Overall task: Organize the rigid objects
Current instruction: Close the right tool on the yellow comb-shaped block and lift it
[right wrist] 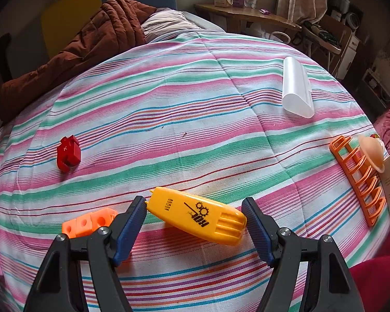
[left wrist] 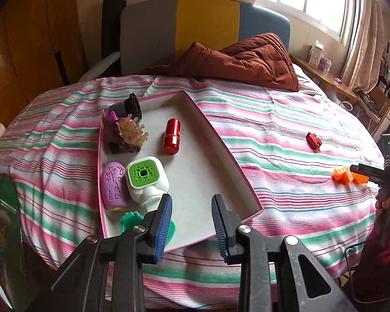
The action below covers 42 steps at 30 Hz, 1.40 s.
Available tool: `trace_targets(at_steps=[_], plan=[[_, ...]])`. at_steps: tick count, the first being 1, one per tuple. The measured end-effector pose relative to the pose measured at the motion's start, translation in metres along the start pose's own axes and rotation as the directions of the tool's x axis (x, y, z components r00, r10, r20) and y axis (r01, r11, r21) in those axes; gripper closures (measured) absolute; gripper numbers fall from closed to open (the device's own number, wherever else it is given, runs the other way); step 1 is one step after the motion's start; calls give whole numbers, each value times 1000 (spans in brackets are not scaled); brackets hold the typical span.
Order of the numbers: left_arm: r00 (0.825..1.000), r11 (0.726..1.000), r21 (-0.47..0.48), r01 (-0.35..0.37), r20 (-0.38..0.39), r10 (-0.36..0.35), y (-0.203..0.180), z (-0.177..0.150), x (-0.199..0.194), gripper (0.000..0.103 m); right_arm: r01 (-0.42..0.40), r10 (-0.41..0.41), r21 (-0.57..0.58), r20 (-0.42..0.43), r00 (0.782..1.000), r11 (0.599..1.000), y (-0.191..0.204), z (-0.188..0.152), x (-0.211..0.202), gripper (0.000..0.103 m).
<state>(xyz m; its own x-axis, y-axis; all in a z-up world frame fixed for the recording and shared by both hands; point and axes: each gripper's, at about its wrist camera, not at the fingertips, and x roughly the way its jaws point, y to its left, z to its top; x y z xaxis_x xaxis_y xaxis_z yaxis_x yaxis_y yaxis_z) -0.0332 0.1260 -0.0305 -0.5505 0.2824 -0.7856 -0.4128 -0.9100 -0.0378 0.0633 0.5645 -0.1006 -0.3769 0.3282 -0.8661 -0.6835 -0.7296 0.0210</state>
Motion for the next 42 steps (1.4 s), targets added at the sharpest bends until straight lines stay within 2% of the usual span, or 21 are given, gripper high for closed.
trace_targets(at_steps=[8,10,11,12,15,18,32,36,42], plan=[[1000,1000,-8,-8,5,8,6,-4,-4,72,1,-1,-3,9,1000,1000,-1,-2,1,28],[1000,1000,-8,-11,13,12,8,-5,-6,72,2,-2,-7,-30,1000,1000,0,-5,9,34],[1000,1000,-10,-14,21,15,9,-5,-8,72,22,-22,-26,-11,1000,999,3,-7,9,34],[999,1000,-9,-16,29,16,10,-5,-10,72,32,-32,-35,-1,999,999,6,-6,7,35],[999,1000,-16,-17,38,18,16,-5,-13,72,-13,14,-13,14,1000,1000,6,-5,4,35],[999,1000,-25,-11,37,12,22,-5,-13,72,12,-12,-43,10,1000,999,10,-8,8,35],[999,999,-47,-18,42,20,33,-11,-17,72,10,-11,-32,-16,1000,999,9,-11,5,35],[999,999,-43,-20,49,23,33,-12,-20,72,-14,14,-10,-10,1000,1000,8,-12,-3,35],[998,999,-47,-17,53,20,35,-13,-22,72,-79,80,-46,42,996,996,28,-14,-32,35]])
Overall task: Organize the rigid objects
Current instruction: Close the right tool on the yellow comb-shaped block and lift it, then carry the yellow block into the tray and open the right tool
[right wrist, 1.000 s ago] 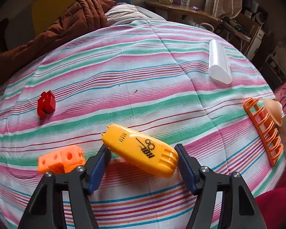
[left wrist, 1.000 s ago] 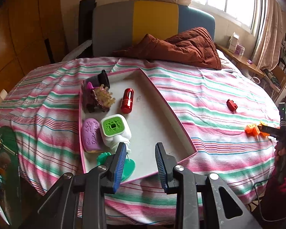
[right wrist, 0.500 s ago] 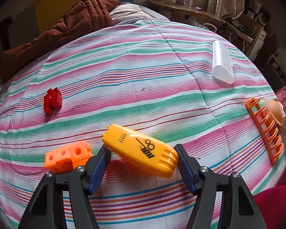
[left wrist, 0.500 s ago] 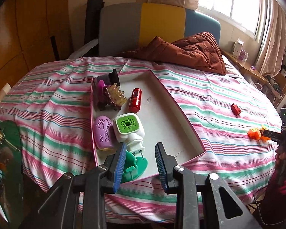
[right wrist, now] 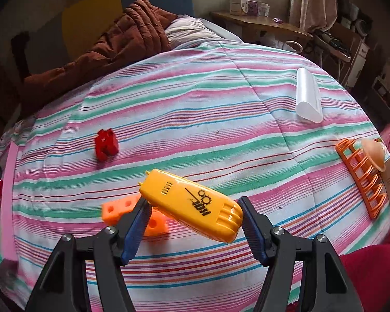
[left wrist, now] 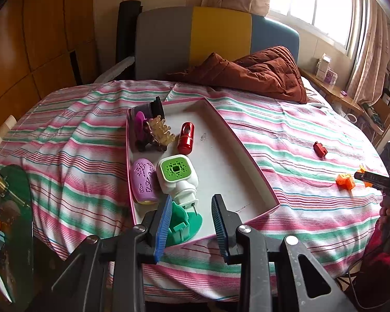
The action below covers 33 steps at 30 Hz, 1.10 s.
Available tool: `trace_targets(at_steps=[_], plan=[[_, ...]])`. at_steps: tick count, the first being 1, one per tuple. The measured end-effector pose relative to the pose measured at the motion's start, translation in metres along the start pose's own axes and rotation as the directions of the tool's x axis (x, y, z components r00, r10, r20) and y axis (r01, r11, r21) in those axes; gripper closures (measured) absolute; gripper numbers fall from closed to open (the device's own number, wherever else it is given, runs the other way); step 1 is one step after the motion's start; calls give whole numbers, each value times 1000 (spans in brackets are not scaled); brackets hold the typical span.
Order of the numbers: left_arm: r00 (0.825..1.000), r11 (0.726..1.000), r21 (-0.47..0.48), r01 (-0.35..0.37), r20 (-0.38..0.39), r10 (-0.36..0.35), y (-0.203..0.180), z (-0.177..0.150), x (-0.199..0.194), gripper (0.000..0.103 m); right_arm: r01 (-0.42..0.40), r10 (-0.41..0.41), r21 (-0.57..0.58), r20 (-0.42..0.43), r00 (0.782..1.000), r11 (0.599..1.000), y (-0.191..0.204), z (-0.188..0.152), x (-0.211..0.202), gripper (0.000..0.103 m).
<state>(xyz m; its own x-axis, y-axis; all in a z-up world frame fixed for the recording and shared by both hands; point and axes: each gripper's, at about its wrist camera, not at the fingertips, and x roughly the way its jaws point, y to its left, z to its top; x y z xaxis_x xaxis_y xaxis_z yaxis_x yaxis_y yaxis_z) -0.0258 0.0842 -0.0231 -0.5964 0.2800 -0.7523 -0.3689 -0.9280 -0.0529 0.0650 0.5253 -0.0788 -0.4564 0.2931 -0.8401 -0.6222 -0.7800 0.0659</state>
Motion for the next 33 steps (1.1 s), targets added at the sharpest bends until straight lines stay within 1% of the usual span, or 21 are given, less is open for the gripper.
trace_targets(at_steps=[2,5,10,14,20,25,30,33], plan=[[1000,1000,-4,3,1,-3,1,-1,-1,72,-18,19,-32,21,1000,999,15,-1,-10,35],[1000,1000,-9,2,3,-2,4,-2,-1,72,-65,69,-77,40,997,995,40,-1,-22,35],[1000,1000,-24,-5,10,5,10,-3,-4,72,-159,169,-166,48,985,973,93,-4,-39,35],[1000,999,-34,-9,10,9,16,-6,-5,72,-238,253,-243,30,967,940,137,-13,-49,35],[1000,998,-55,-20,9,21,26,-9,-5,72,-341,357,-363,-26,934,867,206,-31,-60,35],[999,997,-68,-32,7,33,33,-11,-5,72,-389,400,-427,-67,914,816,253,-42,-62,35],[999,995,-86,-41,0,42,42,-12,-3,72,-414,418,-447,-96,903,793,286,-44,-56,35],[999,994,-98,-47,-4,47,47,-13,-2,72,-413,411,-460,-109,905,786,302,-45,-51,35]])
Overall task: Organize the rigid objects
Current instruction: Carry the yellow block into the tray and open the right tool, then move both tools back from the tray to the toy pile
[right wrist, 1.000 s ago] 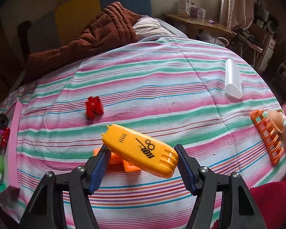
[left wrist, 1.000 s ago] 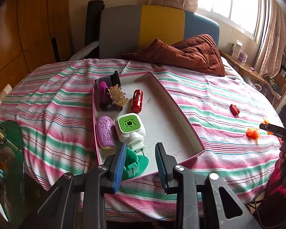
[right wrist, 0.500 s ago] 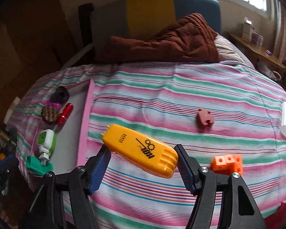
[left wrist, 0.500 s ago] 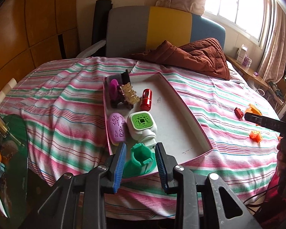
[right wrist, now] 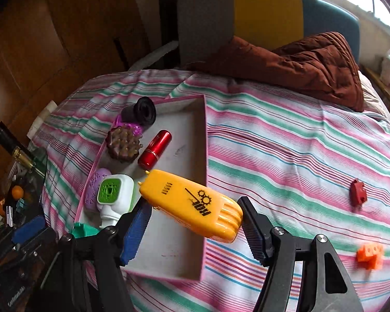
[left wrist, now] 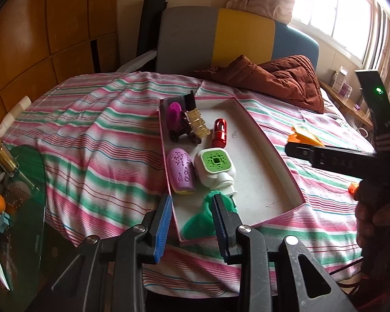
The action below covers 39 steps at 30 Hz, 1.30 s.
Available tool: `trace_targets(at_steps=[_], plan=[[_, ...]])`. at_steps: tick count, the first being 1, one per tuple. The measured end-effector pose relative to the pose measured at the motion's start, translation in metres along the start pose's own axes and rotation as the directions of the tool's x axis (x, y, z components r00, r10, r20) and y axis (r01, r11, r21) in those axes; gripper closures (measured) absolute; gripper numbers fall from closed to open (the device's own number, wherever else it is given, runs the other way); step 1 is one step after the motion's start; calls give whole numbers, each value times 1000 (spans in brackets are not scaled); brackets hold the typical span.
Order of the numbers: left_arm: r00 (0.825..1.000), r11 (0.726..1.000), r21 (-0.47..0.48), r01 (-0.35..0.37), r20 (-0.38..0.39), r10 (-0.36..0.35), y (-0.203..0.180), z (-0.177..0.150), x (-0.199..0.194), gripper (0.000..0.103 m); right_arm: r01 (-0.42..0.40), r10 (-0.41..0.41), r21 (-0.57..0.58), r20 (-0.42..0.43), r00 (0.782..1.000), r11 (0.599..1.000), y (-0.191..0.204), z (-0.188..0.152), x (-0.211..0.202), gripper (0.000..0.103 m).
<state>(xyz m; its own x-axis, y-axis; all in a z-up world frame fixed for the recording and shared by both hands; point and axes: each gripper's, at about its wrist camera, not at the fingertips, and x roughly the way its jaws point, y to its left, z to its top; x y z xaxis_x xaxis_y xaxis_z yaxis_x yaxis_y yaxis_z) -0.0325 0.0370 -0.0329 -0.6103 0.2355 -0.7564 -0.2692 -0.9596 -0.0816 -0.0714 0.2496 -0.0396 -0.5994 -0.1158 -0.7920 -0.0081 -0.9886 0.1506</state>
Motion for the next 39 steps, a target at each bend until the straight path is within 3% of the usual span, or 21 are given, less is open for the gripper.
trace_targets(at_steps=[11,17,27,39], plan=[[999,999,-41,-25,-22,25,18,-3,8,72,31,-32,-9,-85,996,999,23,22,61,30],[999,998,-46,-37,-26,36,21,-3,10,72,8,-6,20,-90,996,1000,18,24,68,29],[999,999,-27,-37,-4,37,15,2,2,72,-26,27,61,-24,999,998,2,9,29,25],[1000,999,29,-27,9,27,-5,4,-6,72,44,-46,91,23,999,995,-45,-22,-17,23]])
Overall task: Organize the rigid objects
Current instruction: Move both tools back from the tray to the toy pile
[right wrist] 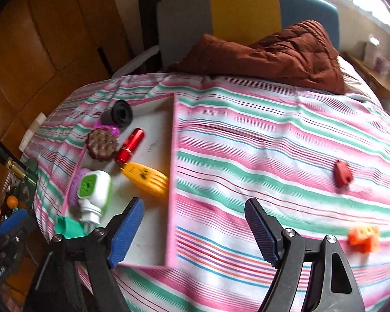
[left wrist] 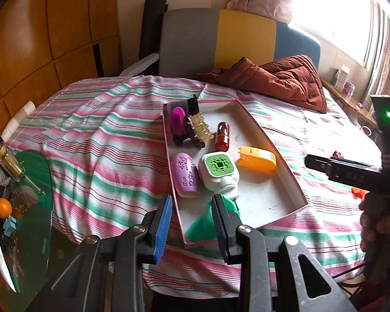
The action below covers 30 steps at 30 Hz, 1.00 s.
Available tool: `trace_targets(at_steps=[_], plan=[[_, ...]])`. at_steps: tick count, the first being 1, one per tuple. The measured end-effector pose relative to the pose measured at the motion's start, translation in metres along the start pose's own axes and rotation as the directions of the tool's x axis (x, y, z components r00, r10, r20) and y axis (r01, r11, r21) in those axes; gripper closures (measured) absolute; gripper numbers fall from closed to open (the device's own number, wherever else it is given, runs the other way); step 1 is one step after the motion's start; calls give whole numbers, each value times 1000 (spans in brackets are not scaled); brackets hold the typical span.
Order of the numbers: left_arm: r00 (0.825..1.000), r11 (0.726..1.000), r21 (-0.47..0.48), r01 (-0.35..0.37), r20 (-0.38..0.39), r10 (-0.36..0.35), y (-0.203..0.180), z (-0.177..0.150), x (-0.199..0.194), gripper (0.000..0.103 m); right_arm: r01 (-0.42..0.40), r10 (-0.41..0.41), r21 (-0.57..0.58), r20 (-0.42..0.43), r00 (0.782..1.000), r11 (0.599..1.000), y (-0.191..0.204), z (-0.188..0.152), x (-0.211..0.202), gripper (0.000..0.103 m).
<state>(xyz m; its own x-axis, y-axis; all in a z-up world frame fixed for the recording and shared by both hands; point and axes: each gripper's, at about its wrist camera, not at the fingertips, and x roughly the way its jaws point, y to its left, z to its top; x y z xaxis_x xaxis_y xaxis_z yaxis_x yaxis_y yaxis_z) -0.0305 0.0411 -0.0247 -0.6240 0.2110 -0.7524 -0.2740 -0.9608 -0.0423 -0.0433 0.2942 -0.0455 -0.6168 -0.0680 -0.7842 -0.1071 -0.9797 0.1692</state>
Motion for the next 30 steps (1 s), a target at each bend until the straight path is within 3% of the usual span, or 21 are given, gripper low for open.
trace_targets(at_steps=[10,17,23,30], plan=[[1000,997,71,19,-3,-19,-27,3,-1,72,108,-109,104,11,994,989,-81,-15,-27,22],[999,992,124,35,-5,-35,-51,11,1,72,215,-220,176,14,975,961,-150,-22,-47,20],[999,981,189,52,-9,-51,-83,21,5,72,273,-289,294,11,957,916,-212,-39,-57,20],[996,959,270,87,-25,-83,-131,31,17,72,247,-283,502,-5,959,829,-263,-53,-63,20]])
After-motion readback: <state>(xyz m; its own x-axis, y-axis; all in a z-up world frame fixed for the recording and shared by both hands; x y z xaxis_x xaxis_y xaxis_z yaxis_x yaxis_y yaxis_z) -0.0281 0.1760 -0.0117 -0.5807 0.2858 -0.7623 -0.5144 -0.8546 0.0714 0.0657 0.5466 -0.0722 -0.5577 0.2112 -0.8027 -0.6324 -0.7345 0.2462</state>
